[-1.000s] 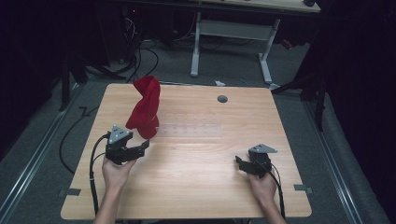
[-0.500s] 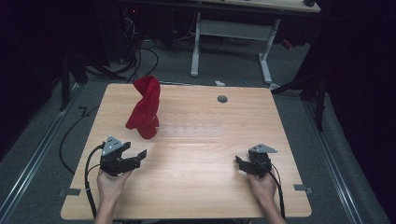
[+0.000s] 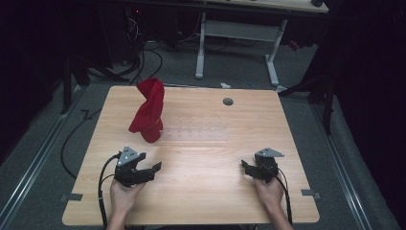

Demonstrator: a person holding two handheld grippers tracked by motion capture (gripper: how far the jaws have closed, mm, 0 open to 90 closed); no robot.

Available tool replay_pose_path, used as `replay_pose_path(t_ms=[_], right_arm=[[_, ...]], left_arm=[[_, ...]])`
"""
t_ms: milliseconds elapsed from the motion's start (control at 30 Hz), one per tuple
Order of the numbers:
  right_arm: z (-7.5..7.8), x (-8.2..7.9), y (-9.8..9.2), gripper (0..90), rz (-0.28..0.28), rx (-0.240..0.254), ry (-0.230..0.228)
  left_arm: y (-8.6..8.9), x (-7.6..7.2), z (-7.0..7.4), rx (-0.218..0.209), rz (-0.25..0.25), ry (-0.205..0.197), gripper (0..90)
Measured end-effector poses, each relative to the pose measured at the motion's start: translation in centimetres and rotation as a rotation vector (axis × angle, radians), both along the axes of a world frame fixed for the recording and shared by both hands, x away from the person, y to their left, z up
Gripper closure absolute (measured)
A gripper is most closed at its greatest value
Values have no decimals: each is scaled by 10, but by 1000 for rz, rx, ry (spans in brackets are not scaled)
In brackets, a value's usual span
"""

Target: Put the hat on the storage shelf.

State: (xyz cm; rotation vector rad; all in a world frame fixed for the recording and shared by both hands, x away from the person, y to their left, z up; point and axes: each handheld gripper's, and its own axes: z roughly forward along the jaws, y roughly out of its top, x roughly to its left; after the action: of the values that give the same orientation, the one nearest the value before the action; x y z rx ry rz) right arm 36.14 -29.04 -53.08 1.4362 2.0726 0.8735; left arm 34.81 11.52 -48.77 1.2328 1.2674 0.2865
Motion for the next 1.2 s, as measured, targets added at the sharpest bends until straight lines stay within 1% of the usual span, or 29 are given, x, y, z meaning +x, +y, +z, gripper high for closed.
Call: replay_pose_path(t_ms=[33,167,200,333,433,533,600,767,933,1100,1200], right_arm=[[0,0,0,363,0,0,0],[0,0,0,363,0,0,0],[0,0,0,363,-1,0,0],[0,0,0,363,-4,1,1],[0,0,0,363,-2,0,0],[0,0,0,363,-4,1,1],[0,0,0,363,-4,1,1],[0,0,0,363,-4,2,1],[0,0,0,363,-4,1,1],[0,0,0,363,-3,1,1],[0,0,0,363,-4,1,1]], left_arm=[[-2,-1,-2,8,-8,2,266],[-7,-2,-5,5,-17,6,266],[-8,-2,-6,12,-20,6,266],[-17,-1,-12,20,-39,20,264],[-25,0,-18,42,-61,22,262],[-31,2,-23,46,-73,30,258],[-34,4,-27,58,-76,26,257],[-40,10,-35,78,-70,45,257],[-45,16,-42,109,-49,34,258],[-50,20,-51,156,-38,33,258],[-52,22,-55,165,-29,37,258]])
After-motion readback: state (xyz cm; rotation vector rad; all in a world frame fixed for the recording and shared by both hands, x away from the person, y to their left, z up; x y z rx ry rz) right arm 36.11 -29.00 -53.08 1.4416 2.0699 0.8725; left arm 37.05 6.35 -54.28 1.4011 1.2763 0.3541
